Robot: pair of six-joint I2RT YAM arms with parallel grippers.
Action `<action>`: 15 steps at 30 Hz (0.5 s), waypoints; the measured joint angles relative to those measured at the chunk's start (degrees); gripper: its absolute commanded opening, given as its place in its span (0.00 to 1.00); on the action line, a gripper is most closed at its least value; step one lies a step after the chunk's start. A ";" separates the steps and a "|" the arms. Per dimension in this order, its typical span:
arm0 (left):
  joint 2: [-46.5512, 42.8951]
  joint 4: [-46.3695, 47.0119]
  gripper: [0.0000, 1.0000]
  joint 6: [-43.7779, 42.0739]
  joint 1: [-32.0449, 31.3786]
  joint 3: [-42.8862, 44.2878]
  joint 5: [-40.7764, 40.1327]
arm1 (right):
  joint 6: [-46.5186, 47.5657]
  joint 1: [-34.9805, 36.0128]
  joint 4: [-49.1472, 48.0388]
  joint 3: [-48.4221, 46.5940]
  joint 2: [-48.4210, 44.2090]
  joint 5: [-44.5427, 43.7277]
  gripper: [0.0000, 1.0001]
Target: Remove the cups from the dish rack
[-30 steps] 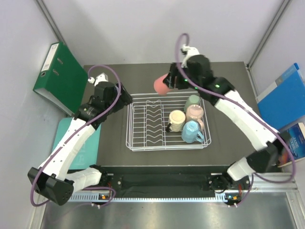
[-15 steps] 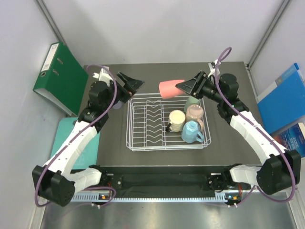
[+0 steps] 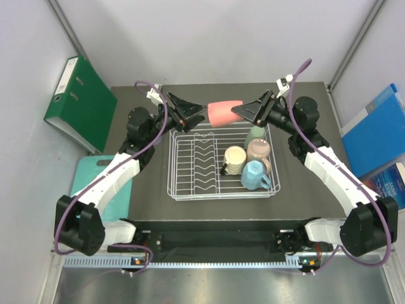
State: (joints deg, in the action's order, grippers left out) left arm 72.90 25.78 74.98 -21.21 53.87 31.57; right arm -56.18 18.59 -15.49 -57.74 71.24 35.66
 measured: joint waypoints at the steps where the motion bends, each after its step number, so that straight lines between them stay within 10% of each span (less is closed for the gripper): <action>1: 0.00 0.90 0.91 0.33 -0.35 0.00 0.46 | -0.22 0.07 -0.37 0.00 0.22 0.11 0.00; 10: 0.00 3.26 0.84 1.60 -4.09 0.07 2.12 | -2.49 3.52 -4.85 0.00 4.83 0.42 0.00; 15: 0.15 2.67 0.34 1.07 -4.39 0.07 2.49 | -3.61 5.75 -6.23 -0.02 6.16 0.46 0.00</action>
State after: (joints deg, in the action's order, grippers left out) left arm 73.06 28.45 76.05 -25.61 53.93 34.06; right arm -59.79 24.34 -21.71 -57.76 77.41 36.12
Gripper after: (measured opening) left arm 0.590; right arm 0.605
